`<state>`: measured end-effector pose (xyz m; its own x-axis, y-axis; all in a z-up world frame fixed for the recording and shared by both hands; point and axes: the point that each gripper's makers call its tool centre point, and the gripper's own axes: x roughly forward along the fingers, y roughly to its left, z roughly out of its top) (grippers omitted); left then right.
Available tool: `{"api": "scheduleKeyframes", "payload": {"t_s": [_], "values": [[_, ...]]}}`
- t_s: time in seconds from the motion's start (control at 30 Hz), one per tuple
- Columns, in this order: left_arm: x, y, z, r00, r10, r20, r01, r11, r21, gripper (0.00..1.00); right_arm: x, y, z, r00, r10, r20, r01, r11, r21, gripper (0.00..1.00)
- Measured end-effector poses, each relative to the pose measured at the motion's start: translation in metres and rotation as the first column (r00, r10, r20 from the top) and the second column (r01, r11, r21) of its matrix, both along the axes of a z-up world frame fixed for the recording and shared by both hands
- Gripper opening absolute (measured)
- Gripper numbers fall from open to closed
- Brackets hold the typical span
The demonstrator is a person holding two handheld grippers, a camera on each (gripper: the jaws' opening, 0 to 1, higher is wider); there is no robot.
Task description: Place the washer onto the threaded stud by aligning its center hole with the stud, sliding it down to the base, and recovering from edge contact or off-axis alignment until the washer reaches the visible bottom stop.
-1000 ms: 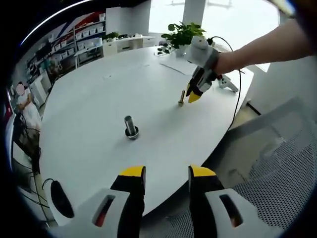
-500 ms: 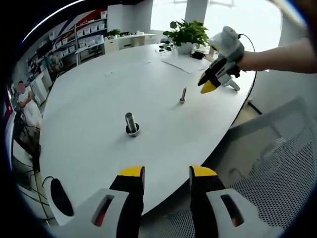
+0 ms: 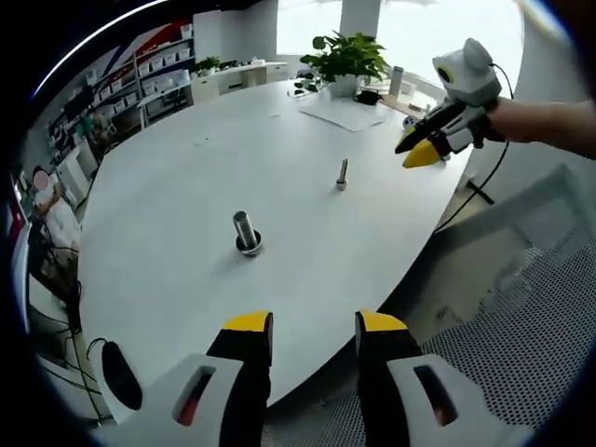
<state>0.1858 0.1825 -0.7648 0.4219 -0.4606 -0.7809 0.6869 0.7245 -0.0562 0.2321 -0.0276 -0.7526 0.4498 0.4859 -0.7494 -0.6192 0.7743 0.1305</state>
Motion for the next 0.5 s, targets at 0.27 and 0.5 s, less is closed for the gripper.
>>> {"api": "scheduleKeyframes", "payload": {"t_s": [0.27,0.5], "values": [[0.000,0.000,0.000,1.000,-0.002,0.004,0.002,1.000,0.006,0.34,-0.020,0.007,0.007,0.999,-0.037,-0.010,0.038,0.997,0.065,0.29],[0.002,0.001,0.003,1.000,0.011,0.013,-0.011,1.000,-0.003,0.33,-0.031,0.001,0.021,0.992,-0.124,-0.028,0.127,0.982,0.138,0.29]]}}
